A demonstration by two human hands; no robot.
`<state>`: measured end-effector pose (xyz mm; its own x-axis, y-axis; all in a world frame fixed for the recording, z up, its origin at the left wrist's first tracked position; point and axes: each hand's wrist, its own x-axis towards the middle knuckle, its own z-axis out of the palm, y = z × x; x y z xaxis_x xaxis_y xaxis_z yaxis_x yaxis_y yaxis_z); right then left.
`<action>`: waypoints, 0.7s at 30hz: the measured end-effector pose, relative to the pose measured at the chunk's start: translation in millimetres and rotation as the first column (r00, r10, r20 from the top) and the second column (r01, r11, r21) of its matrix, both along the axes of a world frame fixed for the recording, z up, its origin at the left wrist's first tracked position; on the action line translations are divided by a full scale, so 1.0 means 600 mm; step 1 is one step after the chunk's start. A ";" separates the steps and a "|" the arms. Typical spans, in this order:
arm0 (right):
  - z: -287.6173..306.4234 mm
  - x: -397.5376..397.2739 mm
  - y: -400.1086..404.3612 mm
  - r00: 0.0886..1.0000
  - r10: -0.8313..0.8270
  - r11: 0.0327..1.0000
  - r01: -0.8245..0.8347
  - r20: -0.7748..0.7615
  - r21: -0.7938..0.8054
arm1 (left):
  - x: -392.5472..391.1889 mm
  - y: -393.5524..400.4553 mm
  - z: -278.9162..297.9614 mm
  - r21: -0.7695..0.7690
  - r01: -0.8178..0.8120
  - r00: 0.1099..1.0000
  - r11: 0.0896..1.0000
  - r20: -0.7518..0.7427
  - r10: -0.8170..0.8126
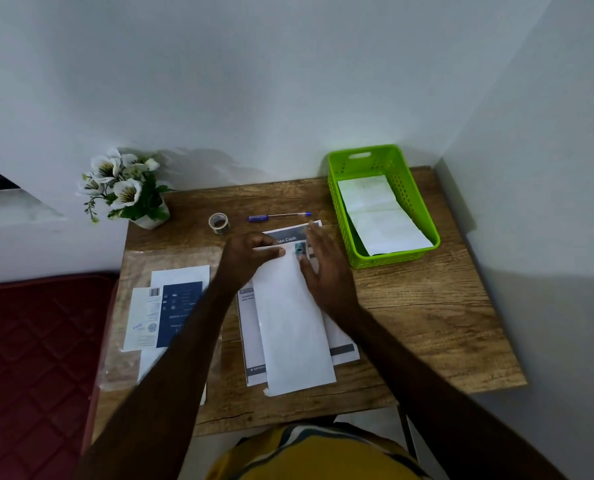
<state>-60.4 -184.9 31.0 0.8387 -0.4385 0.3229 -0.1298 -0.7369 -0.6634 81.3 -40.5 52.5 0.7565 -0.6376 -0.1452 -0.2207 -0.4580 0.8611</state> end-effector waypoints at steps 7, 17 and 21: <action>0.074 0.061 -0.056 0.950 0.225 0.815 -0.061 -0.217 0.576 | 0.012 0.013 0.050 -0.068 0.037 0.994 0.997 -0.100 -0.044; 0.065 0.049 -0.026 0.981 0.065 0.511 0.125 -0.183 0.851 | 0.005 0.019 0.028 -0.109 -0.300 0.889 0.948 -0.392 0.237; 0.065 0.046 -0.018 0.980 0.023 0.398 0.173 -0.198 0.901 | -0.004 0.017 0.028 -0.083 -0.374 0.856 0.924 -0.413 0.310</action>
<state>-32.7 -195.7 70.3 0.7781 -0.4512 -0.4370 -0.3209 0.3125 -0.8941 79.0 -30.2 69.3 0.8349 -0.3872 -0.3913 0.2887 -0.2972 0.9101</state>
